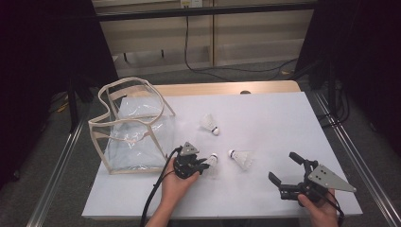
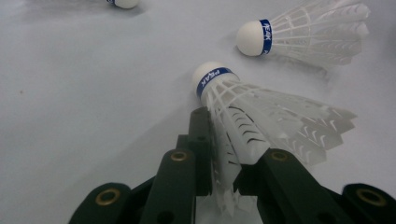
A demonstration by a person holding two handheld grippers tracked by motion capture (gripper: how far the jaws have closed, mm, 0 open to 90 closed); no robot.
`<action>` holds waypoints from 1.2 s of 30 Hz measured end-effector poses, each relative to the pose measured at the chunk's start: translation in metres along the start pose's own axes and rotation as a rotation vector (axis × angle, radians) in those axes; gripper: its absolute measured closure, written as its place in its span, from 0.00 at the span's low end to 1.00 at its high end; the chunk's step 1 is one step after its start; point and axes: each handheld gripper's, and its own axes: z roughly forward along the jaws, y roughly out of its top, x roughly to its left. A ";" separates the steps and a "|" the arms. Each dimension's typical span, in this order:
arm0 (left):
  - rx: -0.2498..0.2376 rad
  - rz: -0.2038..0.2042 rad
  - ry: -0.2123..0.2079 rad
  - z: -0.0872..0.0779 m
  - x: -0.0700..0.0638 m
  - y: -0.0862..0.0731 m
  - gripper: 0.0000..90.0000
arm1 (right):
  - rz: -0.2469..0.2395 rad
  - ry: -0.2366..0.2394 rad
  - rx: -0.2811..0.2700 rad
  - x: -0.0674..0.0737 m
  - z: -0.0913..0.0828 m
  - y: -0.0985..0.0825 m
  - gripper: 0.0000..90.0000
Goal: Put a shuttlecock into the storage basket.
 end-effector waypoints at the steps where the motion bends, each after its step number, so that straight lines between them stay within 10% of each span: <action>1: 0.001 0.001 0.001 0.000 0.000 0.000 0.90 | 0.000 0.000 0.000 0.000 0.000 0.000 0.01; 36: 0.004 -0.041 -0.037 -0.008 0.000 0.004 0.99 | 0.021 0.003 0.009 -0.002 0.001 -0.002 0.01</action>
